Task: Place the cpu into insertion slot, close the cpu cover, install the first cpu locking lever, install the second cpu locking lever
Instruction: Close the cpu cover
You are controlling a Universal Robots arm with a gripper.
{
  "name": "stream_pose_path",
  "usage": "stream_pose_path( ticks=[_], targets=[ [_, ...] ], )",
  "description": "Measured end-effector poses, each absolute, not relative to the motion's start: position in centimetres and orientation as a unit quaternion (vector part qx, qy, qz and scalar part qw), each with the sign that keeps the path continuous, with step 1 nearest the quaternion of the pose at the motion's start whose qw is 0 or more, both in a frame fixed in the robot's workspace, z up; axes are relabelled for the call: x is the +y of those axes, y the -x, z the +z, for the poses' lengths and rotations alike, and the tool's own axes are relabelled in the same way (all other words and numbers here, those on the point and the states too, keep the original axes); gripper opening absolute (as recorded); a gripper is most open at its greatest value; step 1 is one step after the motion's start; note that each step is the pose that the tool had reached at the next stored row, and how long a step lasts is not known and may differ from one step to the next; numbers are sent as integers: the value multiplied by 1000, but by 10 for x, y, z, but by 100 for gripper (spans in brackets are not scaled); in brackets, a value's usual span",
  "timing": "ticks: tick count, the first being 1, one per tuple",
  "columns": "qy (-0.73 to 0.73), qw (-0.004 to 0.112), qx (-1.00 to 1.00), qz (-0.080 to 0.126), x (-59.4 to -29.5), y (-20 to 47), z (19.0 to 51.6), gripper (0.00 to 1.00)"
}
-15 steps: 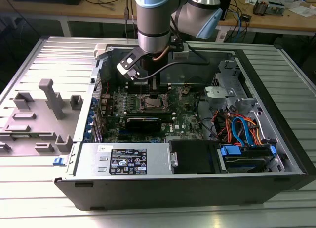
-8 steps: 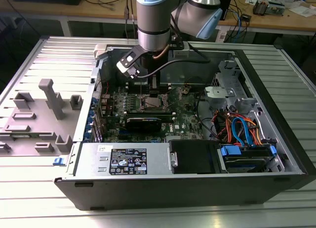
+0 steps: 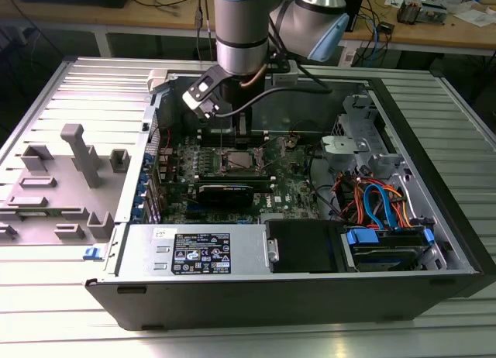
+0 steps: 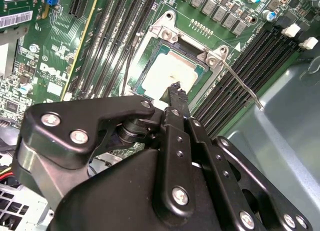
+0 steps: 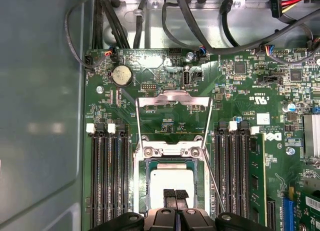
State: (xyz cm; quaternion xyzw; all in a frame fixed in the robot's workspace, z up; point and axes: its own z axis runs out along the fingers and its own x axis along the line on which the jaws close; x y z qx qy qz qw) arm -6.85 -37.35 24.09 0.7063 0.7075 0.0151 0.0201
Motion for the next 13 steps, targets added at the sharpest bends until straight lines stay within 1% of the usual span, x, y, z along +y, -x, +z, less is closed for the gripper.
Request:
stream_pose_path(
  ticks=[13],
  targets=[
    [-706, 20, 707, 15, -373, 69, 244, 11]
  ],
)
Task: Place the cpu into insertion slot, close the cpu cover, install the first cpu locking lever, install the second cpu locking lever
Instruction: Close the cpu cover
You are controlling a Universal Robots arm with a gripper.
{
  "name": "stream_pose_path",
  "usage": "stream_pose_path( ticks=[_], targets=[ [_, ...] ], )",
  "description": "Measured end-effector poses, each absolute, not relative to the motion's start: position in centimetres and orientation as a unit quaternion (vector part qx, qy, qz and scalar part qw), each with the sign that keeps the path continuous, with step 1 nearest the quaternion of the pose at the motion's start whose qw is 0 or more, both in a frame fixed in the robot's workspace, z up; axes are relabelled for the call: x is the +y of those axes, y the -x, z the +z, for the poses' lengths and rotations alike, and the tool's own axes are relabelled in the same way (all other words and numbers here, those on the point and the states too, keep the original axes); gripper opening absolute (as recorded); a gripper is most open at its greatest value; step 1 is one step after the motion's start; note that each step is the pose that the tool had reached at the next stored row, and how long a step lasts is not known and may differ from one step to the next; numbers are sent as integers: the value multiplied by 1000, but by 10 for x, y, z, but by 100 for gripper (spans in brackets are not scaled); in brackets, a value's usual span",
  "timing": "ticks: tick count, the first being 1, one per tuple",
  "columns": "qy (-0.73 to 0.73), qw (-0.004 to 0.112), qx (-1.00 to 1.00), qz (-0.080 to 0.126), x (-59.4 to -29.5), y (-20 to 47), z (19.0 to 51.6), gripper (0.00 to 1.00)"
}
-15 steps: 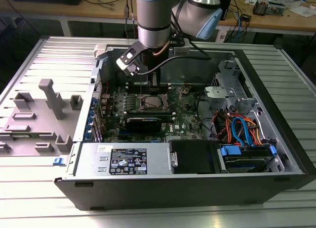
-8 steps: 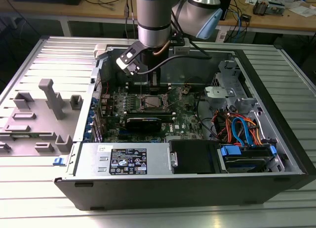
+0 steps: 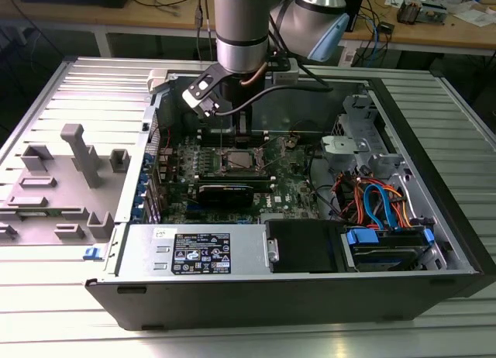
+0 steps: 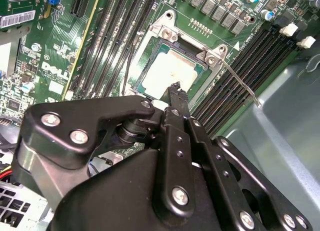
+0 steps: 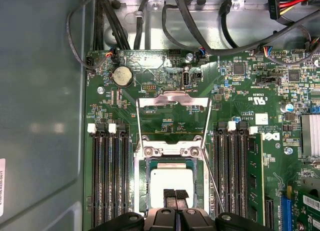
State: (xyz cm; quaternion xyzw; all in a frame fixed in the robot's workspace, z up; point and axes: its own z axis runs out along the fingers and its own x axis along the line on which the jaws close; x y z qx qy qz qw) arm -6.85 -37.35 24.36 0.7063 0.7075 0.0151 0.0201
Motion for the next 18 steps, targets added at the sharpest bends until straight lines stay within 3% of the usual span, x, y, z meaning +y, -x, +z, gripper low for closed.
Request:
stream_pose_path(
  ticks=[9, 18],
  targets=[
    [-706, 20, 707, 15, -373, 64, 244, 11],
    [-706, 20, 707, 15, -373, 64, 264, 11]
  ],
)
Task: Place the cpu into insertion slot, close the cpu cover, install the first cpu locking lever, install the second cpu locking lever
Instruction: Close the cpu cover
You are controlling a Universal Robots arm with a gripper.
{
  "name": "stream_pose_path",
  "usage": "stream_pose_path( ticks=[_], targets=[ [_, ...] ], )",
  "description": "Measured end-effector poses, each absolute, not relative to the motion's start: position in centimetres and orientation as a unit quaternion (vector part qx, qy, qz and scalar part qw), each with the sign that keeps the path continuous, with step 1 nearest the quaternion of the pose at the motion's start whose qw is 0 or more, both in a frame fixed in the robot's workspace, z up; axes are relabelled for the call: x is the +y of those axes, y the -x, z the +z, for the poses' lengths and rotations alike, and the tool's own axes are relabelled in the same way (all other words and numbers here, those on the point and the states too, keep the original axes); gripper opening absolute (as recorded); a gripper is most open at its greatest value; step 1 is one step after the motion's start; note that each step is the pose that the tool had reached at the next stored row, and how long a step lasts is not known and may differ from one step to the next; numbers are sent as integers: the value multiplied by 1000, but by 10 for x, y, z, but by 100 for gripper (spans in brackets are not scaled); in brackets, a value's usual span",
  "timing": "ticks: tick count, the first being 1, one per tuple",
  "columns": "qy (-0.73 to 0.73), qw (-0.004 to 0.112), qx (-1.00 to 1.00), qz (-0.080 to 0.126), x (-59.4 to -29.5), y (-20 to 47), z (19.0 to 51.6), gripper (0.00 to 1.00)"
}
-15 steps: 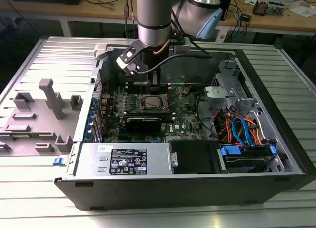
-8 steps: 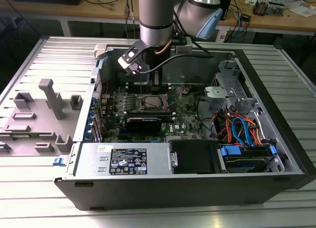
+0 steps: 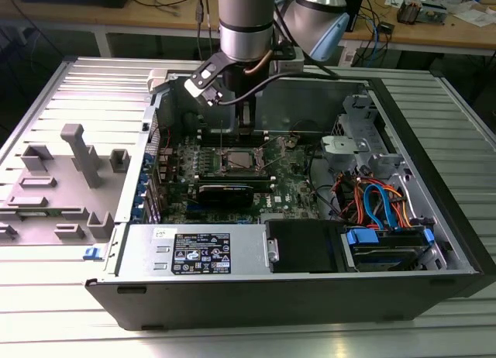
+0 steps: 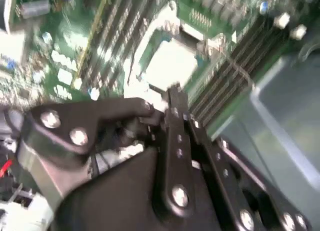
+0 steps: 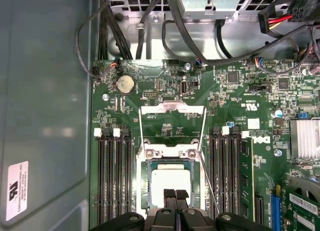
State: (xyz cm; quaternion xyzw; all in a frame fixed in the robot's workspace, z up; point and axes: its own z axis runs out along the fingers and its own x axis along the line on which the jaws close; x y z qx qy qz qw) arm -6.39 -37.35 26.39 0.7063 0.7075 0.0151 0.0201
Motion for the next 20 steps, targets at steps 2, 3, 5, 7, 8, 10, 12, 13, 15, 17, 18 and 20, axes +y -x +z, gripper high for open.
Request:
stream_pose_path(
  ticks=[2, 3, 5, 7, 8, 10, 12, 13, 15, 17, 18, 20],
  targets=[
    [-706, 20, 707, 15, -373, 64, 264, 11],
    [-706, 20, 707, 15, -373, 64, 264, 11],
    [-706, 20, 707, 15, -373, 64, 265, 11],
    [-706, 20, 707, 15, -373, 64, 265, 11],
    [-706, 20, 708, 15, -374, 63, 265, 11],
    [-706, 20, 707, 15, -373, 63, 265, 11],
    [-706, 20, 707, 15, -374, 63, 265, 11],
    [-706, 20, 707, 15, -373, 62, 265, 11],
    [-706, 20, 707, 15, -373, 62, 265, 11],
    [-706, 20, 707, 15, -373, 62, 265, 11],
    [-706, 20, 707, 15, -373, 62, 265, 11],
    [-706, 20, 707, 15, -373, 61, 265, 11]
  ],
)
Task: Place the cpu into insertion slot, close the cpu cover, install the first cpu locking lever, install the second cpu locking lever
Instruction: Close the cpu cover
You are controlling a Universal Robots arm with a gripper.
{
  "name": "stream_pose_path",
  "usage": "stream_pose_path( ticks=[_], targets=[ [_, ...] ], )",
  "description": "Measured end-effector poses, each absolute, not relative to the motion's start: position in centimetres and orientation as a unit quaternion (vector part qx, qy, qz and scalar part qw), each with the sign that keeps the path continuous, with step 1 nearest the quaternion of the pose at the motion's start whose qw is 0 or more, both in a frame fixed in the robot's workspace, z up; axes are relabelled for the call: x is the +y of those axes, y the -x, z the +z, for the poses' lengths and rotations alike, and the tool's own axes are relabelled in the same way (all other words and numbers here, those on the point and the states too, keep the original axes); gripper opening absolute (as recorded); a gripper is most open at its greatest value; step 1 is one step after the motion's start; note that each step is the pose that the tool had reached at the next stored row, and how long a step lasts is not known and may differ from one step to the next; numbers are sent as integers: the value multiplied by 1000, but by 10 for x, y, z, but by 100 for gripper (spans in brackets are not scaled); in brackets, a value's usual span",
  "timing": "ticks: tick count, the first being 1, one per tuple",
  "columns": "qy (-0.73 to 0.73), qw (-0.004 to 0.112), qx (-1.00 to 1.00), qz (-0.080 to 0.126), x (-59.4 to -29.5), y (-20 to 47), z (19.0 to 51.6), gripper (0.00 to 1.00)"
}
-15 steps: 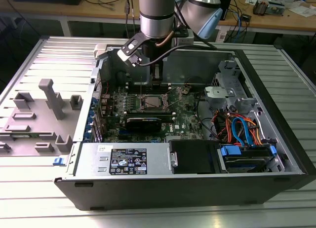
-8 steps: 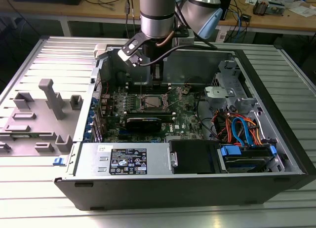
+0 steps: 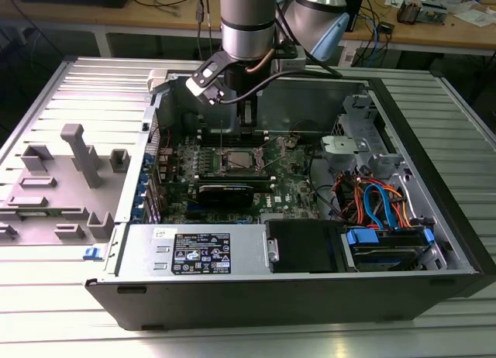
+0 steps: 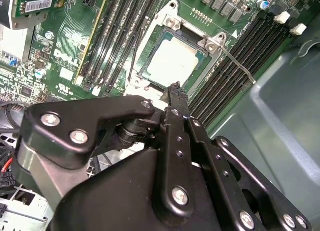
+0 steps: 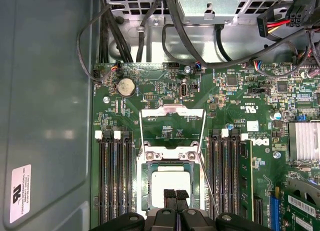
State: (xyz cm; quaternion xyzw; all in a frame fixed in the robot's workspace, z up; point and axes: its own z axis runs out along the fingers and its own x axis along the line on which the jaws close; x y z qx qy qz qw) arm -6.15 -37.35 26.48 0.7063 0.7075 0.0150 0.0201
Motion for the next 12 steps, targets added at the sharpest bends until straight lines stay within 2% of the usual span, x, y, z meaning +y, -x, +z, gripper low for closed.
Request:
stream_pose_path(
  ticks=[12],
  targets=[
    [-706, 20, 707, 15, -373, 58, 266, 11]
  ],
)
